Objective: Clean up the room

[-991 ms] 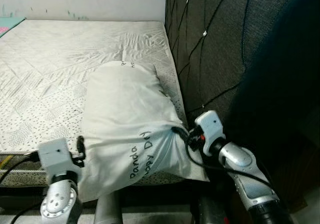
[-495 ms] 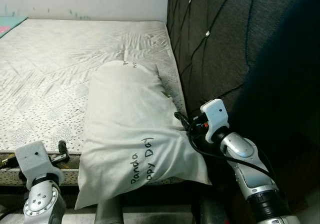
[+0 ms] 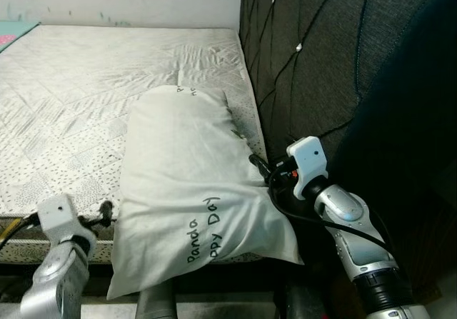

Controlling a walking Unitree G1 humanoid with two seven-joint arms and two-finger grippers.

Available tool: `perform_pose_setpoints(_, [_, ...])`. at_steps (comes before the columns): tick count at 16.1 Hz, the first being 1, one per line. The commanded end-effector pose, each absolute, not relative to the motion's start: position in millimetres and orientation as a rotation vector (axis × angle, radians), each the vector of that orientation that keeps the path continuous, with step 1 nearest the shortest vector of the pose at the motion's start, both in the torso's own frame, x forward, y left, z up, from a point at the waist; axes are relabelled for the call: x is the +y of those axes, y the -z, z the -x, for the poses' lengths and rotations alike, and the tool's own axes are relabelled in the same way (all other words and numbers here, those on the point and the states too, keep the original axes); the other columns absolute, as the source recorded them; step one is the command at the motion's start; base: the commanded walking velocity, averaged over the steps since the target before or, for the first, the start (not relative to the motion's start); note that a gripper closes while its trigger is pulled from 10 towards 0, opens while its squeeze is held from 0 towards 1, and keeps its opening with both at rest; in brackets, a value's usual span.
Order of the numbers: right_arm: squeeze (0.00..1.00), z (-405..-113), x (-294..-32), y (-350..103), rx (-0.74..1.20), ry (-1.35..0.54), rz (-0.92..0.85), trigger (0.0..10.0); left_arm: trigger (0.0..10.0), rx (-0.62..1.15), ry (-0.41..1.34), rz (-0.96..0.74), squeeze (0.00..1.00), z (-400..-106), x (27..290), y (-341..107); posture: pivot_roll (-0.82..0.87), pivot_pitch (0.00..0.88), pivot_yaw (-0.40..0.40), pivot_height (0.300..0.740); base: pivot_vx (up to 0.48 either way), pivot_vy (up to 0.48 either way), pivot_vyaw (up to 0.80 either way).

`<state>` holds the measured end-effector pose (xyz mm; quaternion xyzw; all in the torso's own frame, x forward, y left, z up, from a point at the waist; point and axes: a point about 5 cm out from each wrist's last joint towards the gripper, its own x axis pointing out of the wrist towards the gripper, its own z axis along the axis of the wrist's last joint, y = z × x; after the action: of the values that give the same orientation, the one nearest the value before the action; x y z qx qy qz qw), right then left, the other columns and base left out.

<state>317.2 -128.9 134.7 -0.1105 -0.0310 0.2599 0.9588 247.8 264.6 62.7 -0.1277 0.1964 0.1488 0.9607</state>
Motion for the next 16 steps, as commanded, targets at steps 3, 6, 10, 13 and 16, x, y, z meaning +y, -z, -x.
perform_pose_setpoints(3, [1.00,-314,-134,-140,-0.082,-0.523,0.253,10.0,10.0,0.418,-0.226,0.345,1.00,-257,260,-61,-0.12,0.000,-0.037,0.570,0.000,0.000,0.00])
perform_pose_setpoints(6, [1.00,-314,-136,-142,-0.084,-0.517,0.260,10.0,10.0,0.442,-0.189,0.370,1.00,-259,269,-55,-0.13,0.000,-0.040,0.570,0.000,0.000,0.00])
perform_pose_setpoints(10, [1.00,-315,-135,-143,-0.087,-0.512,0.267,10.0,10.0,0.479,-0.050,0.450,0.22,-268,268,-51,-0.13,0.000,-0.046,0.570,0.000,0.000,0.00])
perform_pose_setpoints(13, [1.00,-314,-136,-144,-0.094,-0.509,0.277,10.0,10.0,0.477,0.087,0.481,0.00,-283,259,-54,-0.14,0.000,-0.045,0.570,0.000,0.000,0.00])
perform_pose_setpoints(16, [1.00,-315,-137,-146,-0.103,-0.494,0.279,10.0,10.0,0.497,0.211,0.528,0.00,-293,243,-53,-0.15,0.000,-0.045,0.570,0.000,0.000,0.00])
